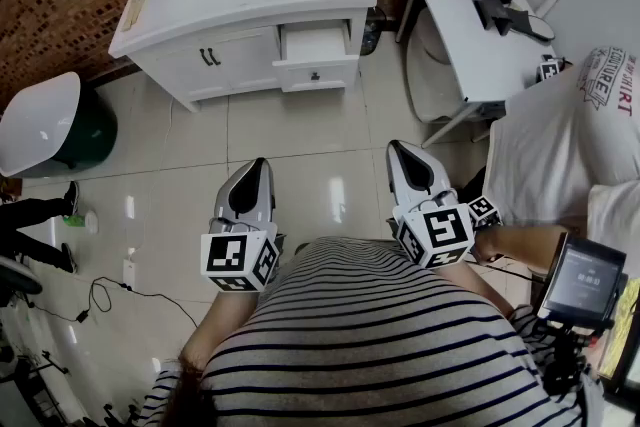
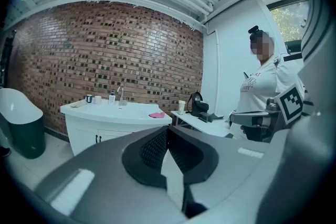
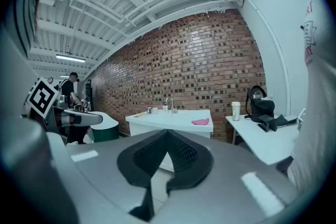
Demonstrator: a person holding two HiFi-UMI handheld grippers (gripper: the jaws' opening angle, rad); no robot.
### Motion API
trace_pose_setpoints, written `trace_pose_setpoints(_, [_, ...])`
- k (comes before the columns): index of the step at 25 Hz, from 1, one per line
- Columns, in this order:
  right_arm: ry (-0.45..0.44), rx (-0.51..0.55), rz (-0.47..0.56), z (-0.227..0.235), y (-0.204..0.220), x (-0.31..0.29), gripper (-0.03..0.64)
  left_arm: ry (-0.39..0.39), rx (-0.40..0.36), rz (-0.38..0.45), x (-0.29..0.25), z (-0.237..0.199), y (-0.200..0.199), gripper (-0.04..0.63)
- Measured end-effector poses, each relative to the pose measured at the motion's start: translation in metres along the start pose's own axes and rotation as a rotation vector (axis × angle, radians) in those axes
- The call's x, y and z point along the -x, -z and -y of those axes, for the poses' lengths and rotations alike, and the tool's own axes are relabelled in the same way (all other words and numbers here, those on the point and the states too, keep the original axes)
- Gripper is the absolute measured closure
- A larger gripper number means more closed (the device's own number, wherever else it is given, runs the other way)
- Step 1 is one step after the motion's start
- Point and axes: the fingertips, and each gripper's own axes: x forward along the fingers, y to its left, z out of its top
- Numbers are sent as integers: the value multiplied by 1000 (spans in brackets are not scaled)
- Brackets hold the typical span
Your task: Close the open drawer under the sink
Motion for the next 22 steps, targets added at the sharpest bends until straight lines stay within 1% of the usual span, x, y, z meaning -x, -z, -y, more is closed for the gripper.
trace_pose_setpoints(6, [13, 3, -37, 27, 18, -24, 617, -36, -9, -8, -15, -11, 4, 580])
trace_pose_setpoints(9, [7, -2, -50, 37, 27, -46, 617, -65, 0, -16, -31, -30, 10, 581])
trace_pose_setpoints(12, [9, -2, -66, 46, 35, -79, 617, -76, 3, -16, -54, -55, 13, 581])
trace_pose_setpoints(17, [37, 0, -96, 61, 41, -156, 617, -65, 20, -59, -122, -109, 17, 581])
trace_pose_setpoints(19, [42, -13, -117, 67, 45, -191, 617, -43, 27, -87, -156, -128, 16, 581])
trace_pose_setpoints(22, [53, -39, -167, 79, 59, -249, 617, 11, 19, -131, -212, -156, 14, 581])
